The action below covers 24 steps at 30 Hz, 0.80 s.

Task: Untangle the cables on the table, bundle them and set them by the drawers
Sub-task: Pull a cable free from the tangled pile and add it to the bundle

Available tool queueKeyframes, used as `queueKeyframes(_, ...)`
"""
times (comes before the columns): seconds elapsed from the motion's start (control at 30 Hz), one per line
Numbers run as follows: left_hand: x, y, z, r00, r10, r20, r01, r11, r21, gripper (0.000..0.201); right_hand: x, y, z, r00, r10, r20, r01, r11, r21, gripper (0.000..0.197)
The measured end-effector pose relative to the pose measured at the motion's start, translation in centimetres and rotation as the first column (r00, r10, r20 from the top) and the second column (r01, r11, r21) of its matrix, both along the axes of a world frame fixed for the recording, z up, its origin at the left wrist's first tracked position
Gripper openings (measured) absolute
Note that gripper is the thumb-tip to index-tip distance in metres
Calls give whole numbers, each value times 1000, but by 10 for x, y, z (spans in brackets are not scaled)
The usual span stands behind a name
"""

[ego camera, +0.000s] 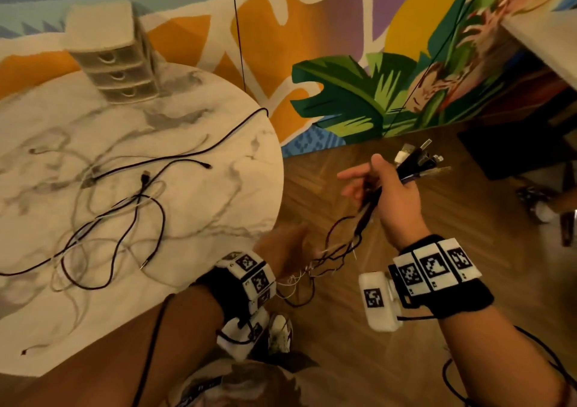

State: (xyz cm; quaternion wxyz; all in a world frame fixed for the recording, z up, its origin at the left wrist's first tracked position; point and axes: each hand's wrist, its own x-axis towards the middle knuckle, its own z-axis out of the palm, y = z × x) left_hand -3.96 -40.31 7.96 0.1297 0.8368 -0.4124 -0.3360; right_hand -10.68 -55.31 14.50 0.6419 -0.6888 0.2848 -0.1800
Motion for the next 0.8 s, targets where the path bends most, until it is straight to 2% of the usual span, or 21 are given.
queueKeyframes(0.03,-1,-10,13,999,19,-25,-25,969,-245,48,2,1,0,1000,21,15,-21,1000,-20,51)
queueKeyframes(0.07,-1,-21,27,998,-8,-59,-20,892,-452,56,3,4,0,998,53,41,-52,998,-32,48)
queueKeyframes(0.1,0,-30,38,995,-64,-79,8,824,-567,57,4,5,1,995,89,48,-86,995,-59,47)
queueKeyframes(0.13,2,-41,52,987,-90,-134,-10,797,-604,54,5,6,4,992,118,38,-113,989,-99,46)
queueKeyframes(0.2,3,-57,73,928,-59,-368,-181,791,-585,37,5,5,12,990,142,5,-140,981,-138,46)
queueKeyframes(0.27,5,-65,84,797,-31,-603,-371,763,-530,21,2,0,19,989,145,-19,-146,986,-76,46)
queueKeyframes(0.3,6,-66,86,735,-12,-678,-450,740,-500,21,2,-2,19,983,182,4,-182,983,-35,44)
queueKeyframes(0.37,12,-66,85,664,28,-747,-554,689,-467,24,2,-4,11,953,293,80,-298,952,68,39)
queueKeyframes(0.4,16,-65,85,660,38,-750,-577,665,-474,26,2,-4,3,936,343,86,-351,931,106,34)
queueKeyframes(0.47,24,-61,89,660,11,-751,-584,637,-504,37,2,0,-18,900,435,-18,-434,900,36,13)
queueKeyframes(0.5,28,-60,92,674,20,-739,-578,638,-510,44,1,4,-32,876,473,-92,-476,879,-18,16)
queueKeyframes(0.57,34,-60,101,816,131,-563,-492,669,-557,50,1,14,-62,863,447,-234,-472,879,-62,40)
queueKeyframes(0.63,37,-56,109,965,162,-204,-256,742,-620,49,5,18,-86,906,290,-308,-322,945,-57,47)
queueKeyframes(0.67,37,-53,113,993,120,-2,-94,776,-624,48,11,19,-96,911,232,-342,-267,962,-58,45)
queueKeyframes(0.73,36,-46,120,948,8,318,178,815,-551,43,15,19,-114,882,186,-434,-221,975,-32,38)
queueKeyframes(0.8,42,-39,133,870,-5,493,302,796,-525,39,10,17,-133,852,160,-498,-179,984,10,36)
